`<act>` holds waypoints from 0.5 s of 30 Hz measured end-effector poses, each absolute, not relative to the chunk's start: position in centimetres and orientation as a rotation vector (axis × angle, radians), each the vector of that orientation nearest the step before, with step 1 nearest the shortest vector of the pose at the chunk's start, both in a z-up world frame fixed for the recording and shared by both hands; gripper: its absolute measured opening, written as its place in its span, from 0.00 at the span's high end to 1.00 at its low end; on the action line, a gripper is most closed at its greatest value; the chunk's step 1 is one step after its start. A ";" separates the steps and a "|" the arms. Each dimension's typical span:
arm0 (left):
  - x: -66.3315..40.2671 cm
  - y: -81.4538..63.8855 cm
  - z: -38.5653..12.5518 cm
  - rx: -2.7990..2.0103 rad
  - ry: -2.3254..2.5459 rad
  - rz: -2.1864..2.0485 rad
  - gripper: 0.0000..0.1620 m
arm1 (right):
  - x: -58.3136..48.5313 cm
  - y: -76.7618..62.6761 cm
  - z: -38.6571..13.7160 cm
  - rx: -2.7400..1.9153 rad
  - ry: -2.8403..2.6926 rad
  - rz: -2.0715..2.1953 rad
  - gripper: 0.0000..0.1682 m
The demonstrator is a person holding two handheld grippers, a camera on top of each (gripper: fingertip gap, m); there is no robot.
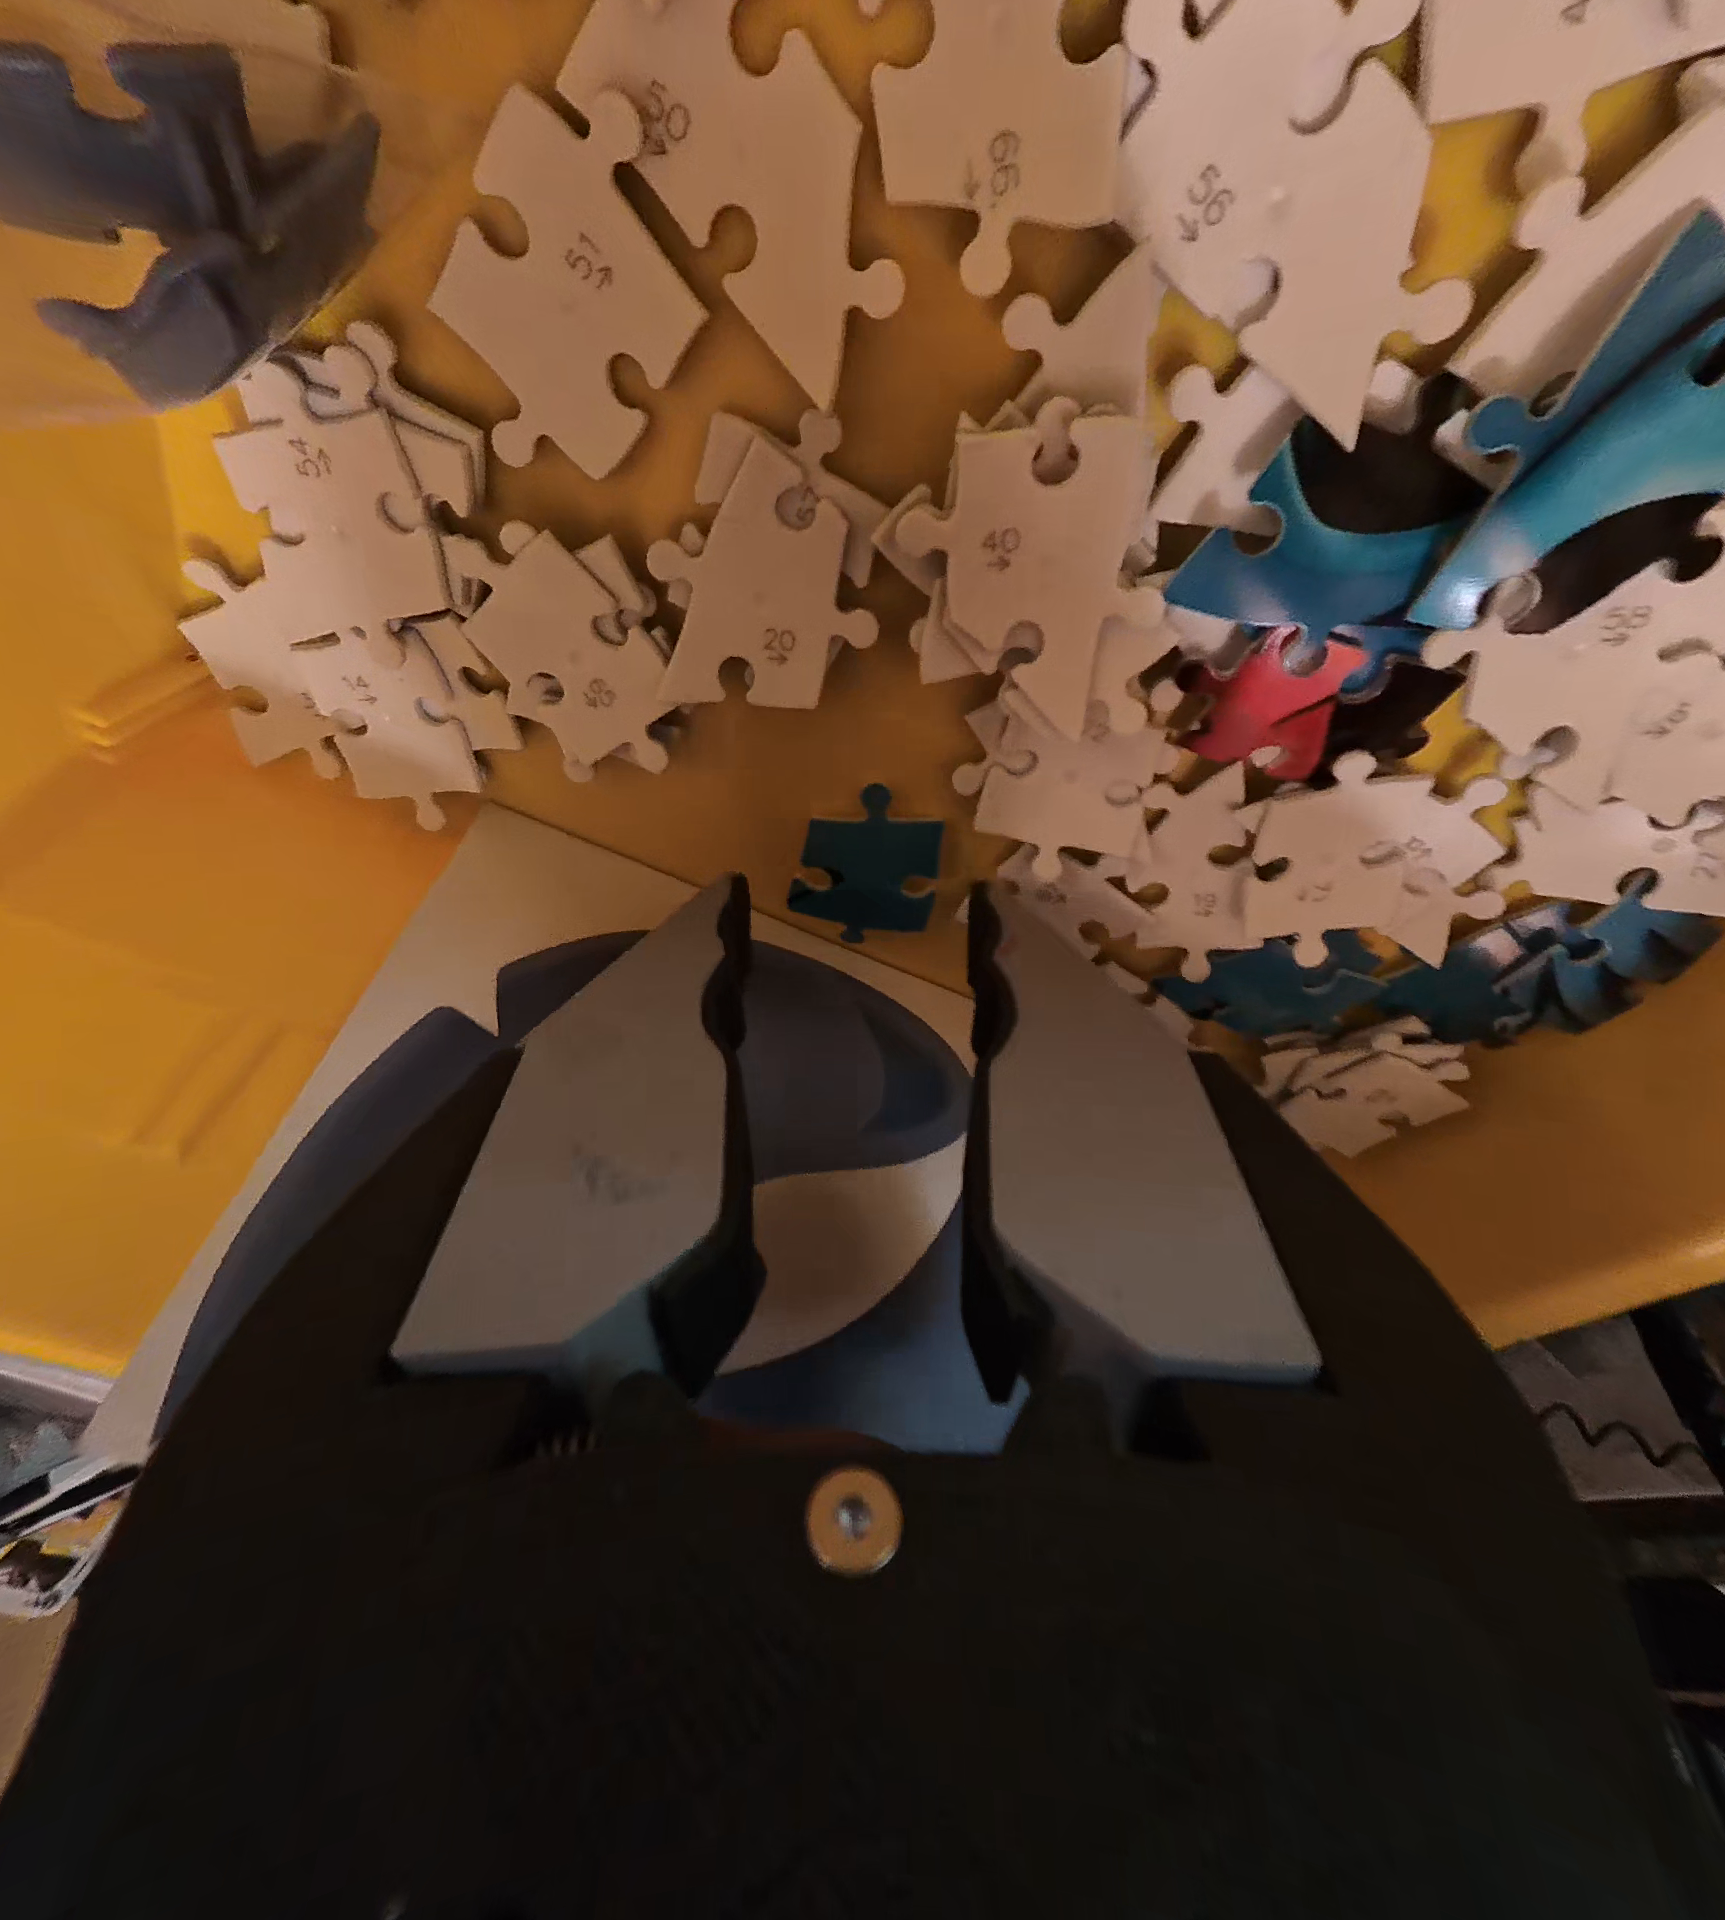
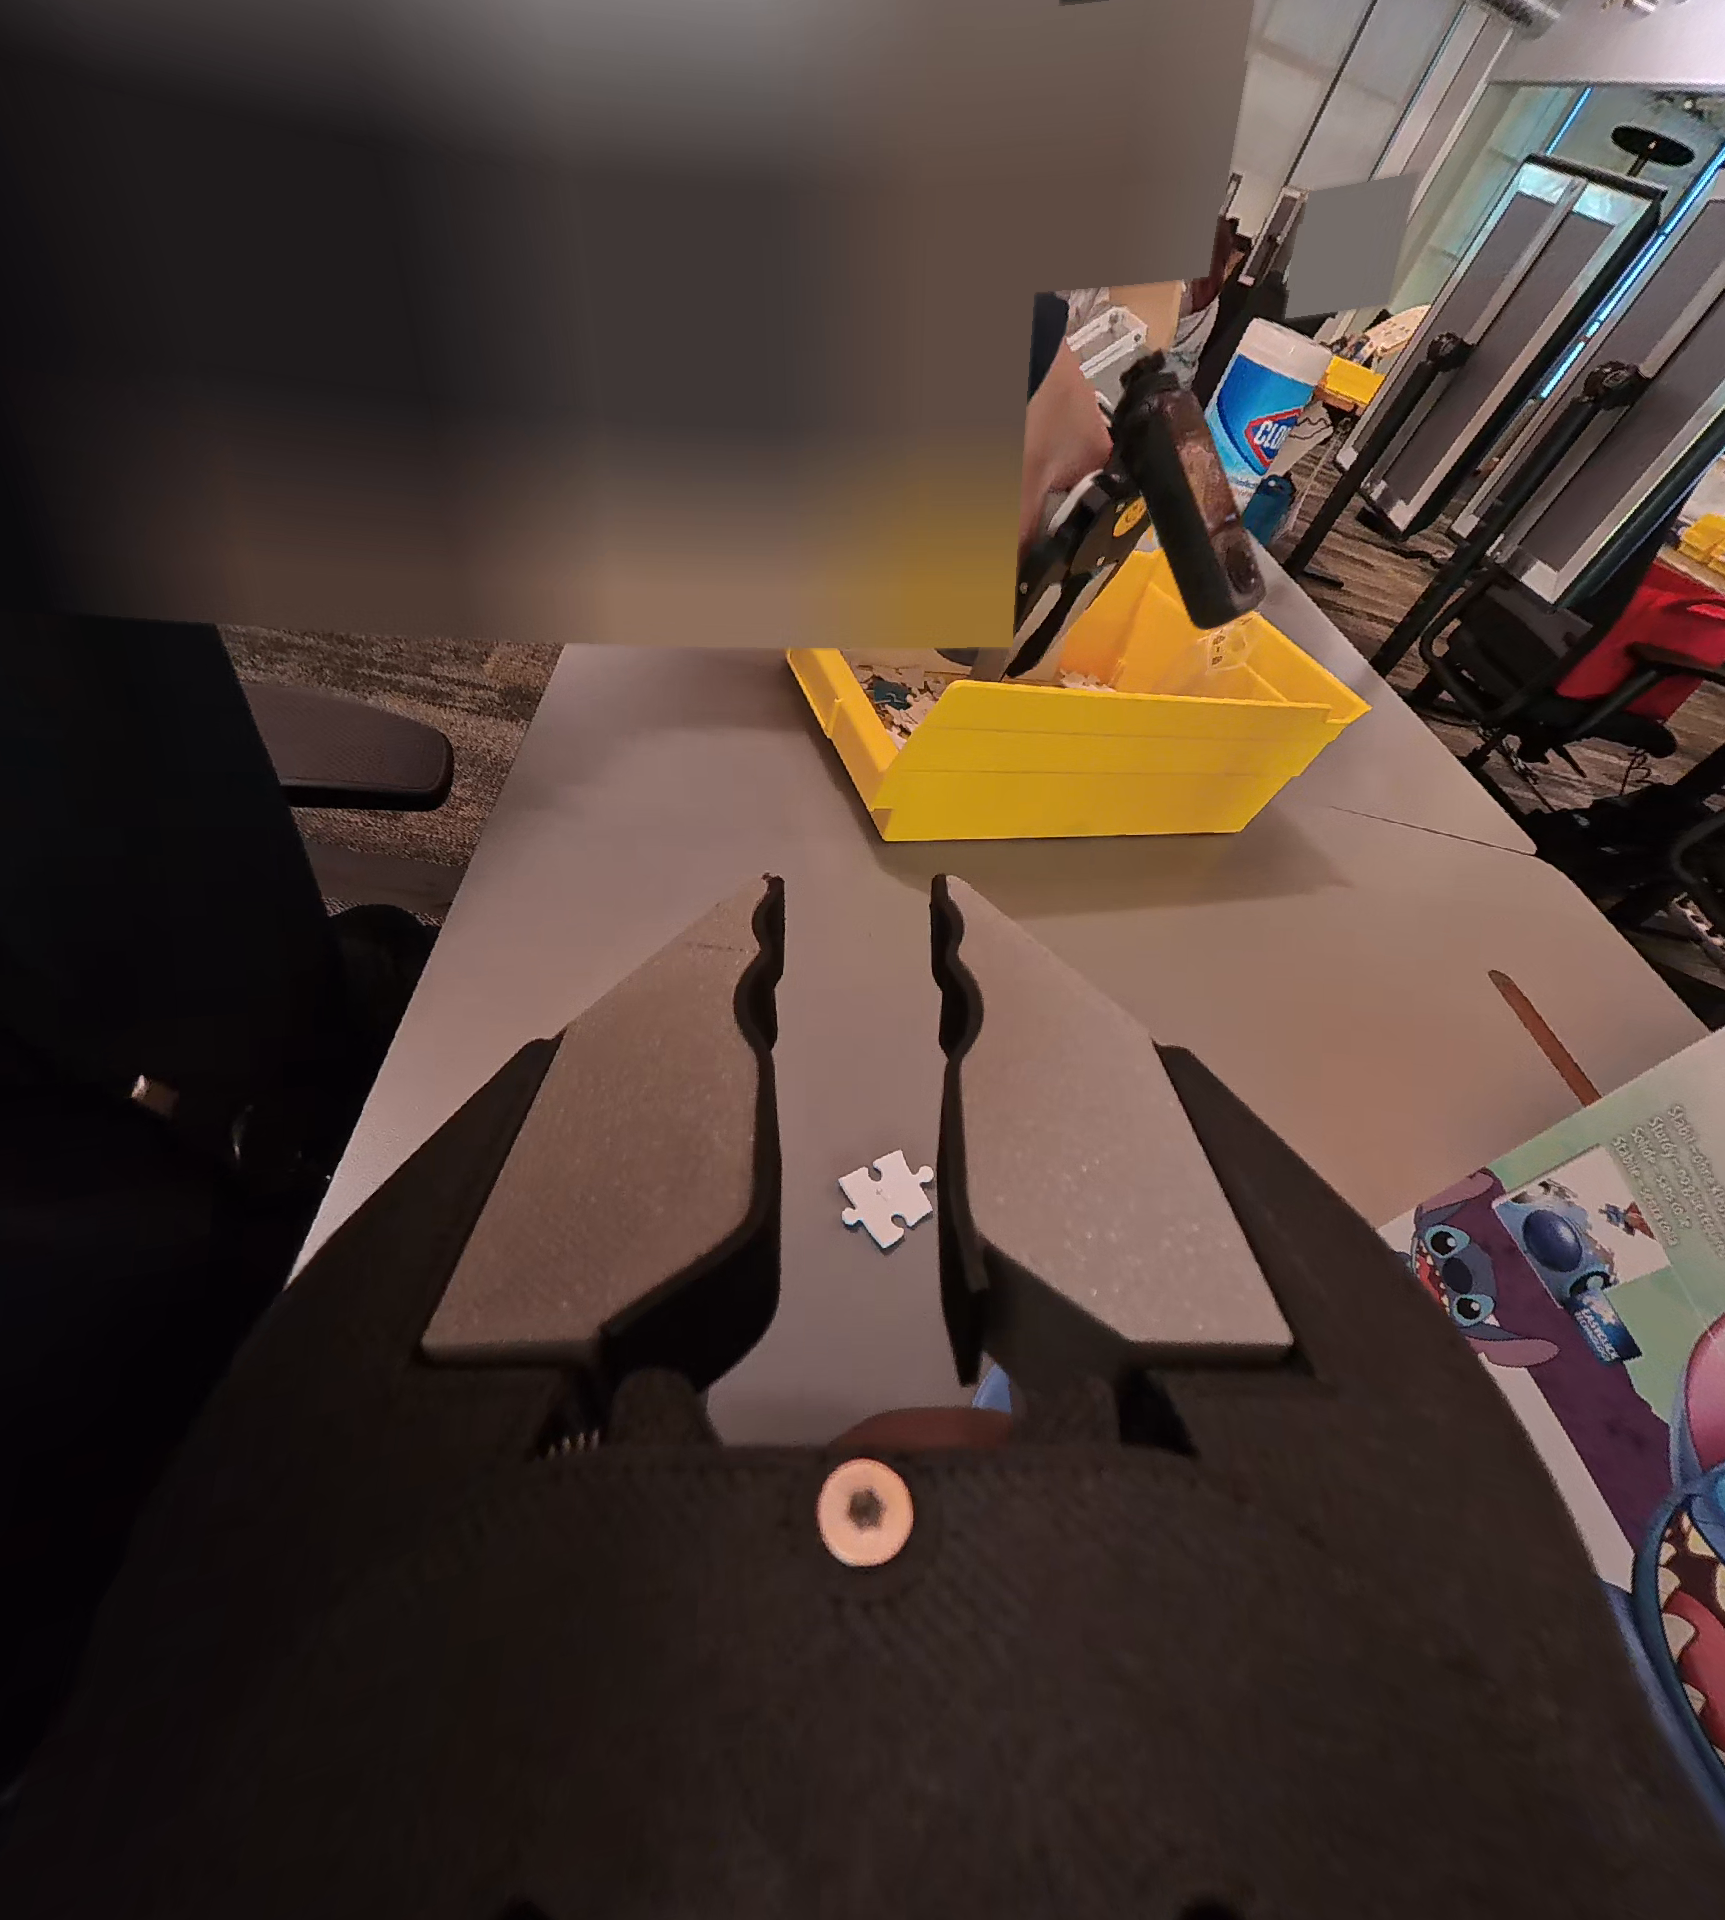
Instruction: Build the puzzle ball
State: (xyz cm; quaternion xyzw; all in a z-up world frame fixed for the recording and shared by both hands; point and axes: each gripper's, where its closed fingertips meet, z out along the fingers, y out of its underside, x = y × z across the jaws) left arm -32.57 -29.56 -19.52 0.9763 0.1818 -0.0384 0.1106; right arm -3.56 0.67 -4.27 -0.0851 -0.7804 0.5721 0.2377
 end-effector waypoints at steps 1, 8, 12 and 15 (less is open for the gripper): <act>-32.6 -29.7 -19.7 2.854 0.522 -0.120 0.75 | -3.5 0.6 -4.3 -0.231 -2.139 1.567 0.85; -33.3 -29.9 -19.8 2.819 0.514 -0.171 0.72 | -3.6 0.7 -4.2 -0.234 -2.136 1.570 0.86; -32.3 -29.5 -20.1 2.847 0.531 -0.060 0.85 | -3.5 0.6 -4.3 -0.228 -2.140 1.565 0.86; -32.2 -29.5 -20.0 2.861 0.518 -0.081 0.87 | -3.4 0.5 -4.3 -0.225 -2.140 1.567 0.86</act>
